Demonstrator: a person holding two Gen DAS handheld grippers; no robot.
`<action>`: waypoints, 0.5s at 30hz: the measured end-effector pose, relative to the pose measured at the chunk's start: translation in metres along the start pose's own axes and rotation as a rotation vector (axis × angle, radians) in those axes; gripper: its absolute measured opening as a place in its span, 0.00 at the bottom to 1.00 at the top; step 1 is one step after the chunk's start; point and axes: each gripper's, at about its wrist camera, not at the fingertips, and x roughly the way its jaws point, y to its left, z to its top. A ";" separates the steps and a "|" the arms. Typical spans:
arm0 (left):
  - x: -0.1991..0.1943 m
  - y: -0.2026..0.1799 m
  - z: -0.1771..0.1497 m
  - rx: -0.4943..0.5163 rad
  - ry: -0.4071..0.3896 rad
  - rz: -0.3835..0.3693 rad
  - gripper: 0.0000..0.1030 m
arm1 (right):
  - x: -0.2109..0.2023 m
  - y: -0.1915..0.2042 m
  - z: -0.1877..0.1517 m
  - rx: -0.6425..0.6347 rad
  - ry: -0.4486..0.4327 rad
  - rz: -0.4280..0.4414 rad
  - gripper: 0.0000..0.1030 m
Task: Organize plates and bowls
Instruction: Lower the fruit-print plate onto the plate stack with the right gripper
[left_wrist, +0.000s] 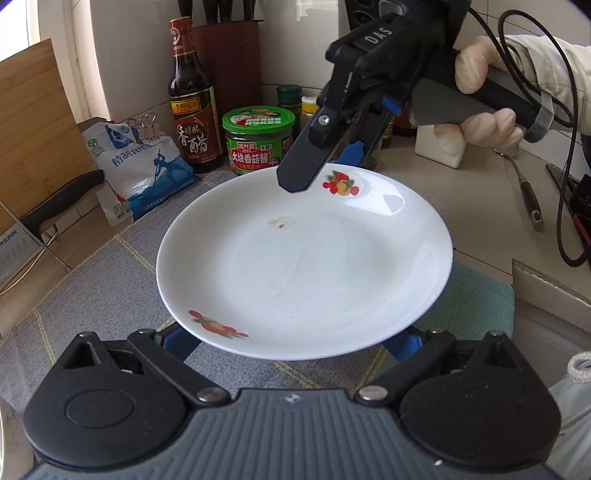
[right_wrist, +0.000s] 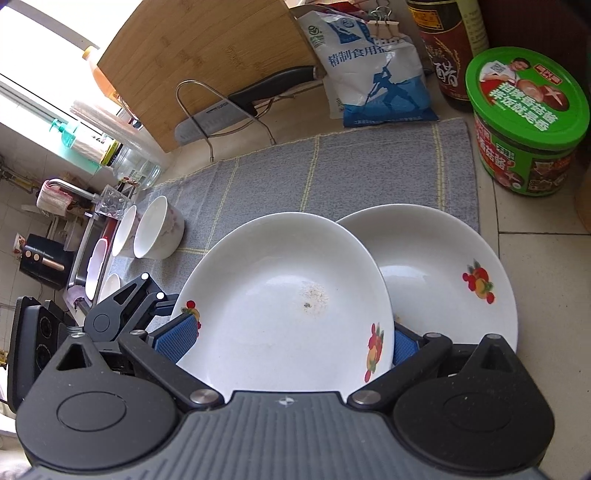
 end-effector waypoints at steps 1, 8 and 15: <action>0.002 -0.001 0.002 0.006 0.002 -0.004 0.97 | -0.001 -0.002 0.000 0.004 -0.002 -0.001 1.00; 0.015 -0.002 0.008 0.030 0.018 -0.020 0.97 | -0.006 -0.020 -0.003 0.029 -0.016 -0.009 1.00; 0.026 -0.002 0.011 0.042 0.033 -0.033 0.97 | -0.005 -0.031 -0.005 0.051 -0.026 -0.018 1.00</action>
